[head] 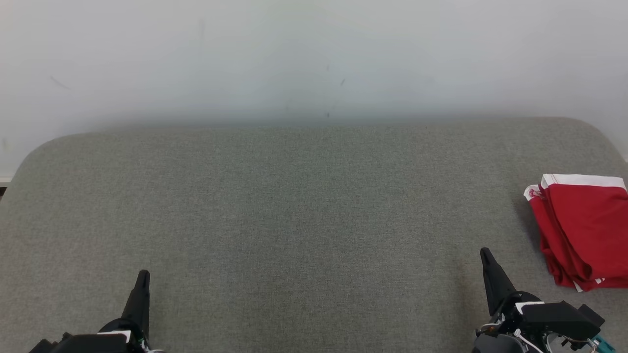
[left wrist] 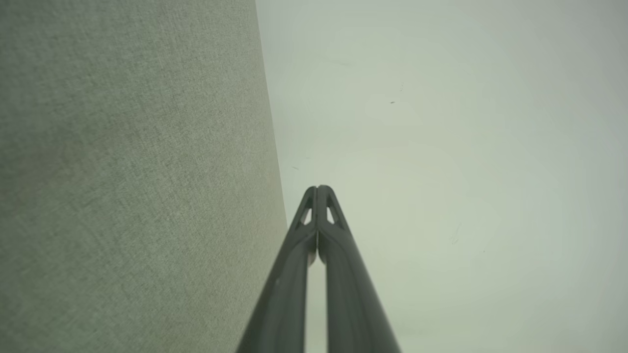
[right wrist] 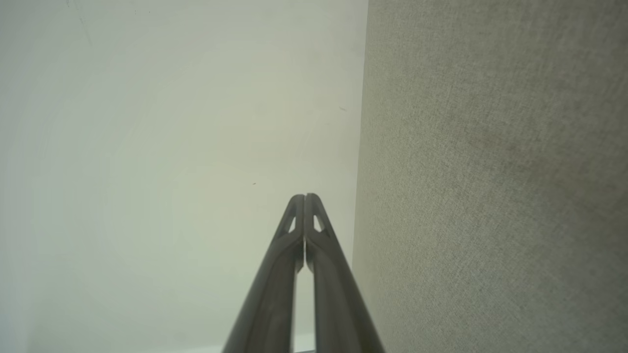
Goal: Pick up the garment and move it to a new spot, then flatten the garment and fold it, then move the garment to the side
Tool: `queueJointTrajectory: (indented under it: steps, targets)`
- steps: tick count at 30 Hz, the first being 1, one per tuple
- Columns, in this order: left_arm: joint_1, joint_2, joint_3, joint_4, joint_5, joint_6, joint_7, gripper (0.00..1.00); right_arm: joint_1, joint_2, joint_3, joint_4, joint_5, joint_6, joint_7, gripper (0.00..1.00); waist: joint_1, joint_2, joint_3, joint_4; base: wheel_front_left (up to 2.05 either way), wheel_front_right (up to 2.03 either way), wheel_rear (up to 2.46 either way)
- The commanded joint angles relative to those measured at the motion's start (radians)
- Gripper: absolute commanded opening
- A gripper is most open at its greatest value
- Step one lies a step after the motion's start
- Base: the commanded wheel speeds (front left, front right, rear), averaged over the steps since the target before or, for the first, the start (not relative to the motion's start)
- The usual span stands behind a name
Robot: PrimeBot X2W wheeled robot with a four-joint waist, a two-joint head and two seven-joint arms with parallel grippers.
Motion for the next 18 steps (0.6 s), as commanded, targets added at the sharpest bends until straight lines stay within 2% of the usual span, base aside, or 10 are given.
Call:
queueJointTrajectory:
  steps: [1, 18]
  targets:
    - [-0.009, 0.001, 0.003, -0.004, -0.005, -0.001, 0.000, 0.00, -0.005, 0.001, -0.001, -0.002, 0.002, -0.002, 0.003, 0.00, 0.0000, -0.0001, 0.000, 0.000, 0.00, 0.00, 0.00]
    - [-0.009, 0.001, 0.003, -0.004, -0.005, -0.001, 0.000, 0.00, -0.005, 0.001, 0.000, -0.002, 0.002, -0.002, 0.003, 0.00, 0.0000, -0.0001, 0.000, 0.000, 0.00, 0.00, 0.00]
